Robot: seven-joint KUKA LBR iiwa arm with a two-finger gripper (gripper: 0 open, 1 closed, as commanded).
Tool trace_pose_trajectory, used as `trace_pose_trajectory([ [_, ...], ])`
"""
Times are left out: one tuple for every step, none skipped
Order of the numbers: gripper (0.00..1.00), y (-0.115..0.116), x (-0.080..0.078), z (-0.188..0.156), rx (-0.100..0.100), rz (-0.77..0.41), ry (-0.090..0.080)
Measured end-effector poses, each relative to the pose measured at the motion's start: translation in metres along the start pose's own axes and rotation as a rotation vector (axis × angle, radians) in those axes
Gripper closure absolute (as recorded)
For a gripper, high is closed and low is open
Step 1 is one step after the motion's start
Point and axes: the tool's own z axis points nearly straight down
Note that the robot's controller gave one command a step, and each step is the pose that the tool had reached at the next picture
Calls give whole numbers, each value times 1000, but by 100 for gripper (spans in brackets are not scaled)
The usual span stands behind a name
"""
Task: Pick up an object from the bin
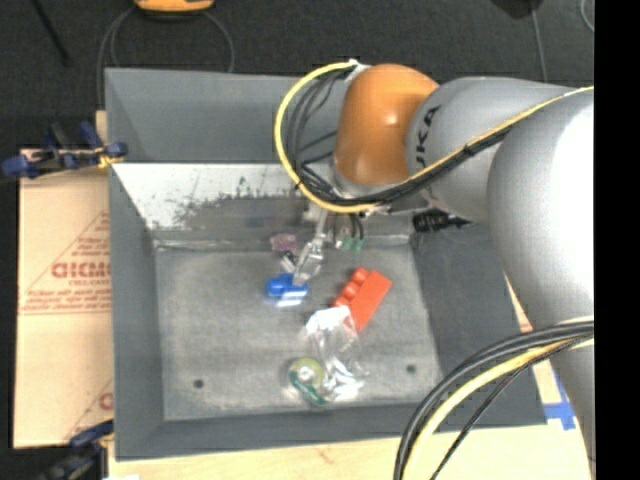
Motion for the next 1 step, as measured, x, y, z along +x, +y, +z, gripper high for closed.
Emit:
trace_pose_trajectory([
  [0, -2, 15, 0, -1, 116, 4],
])
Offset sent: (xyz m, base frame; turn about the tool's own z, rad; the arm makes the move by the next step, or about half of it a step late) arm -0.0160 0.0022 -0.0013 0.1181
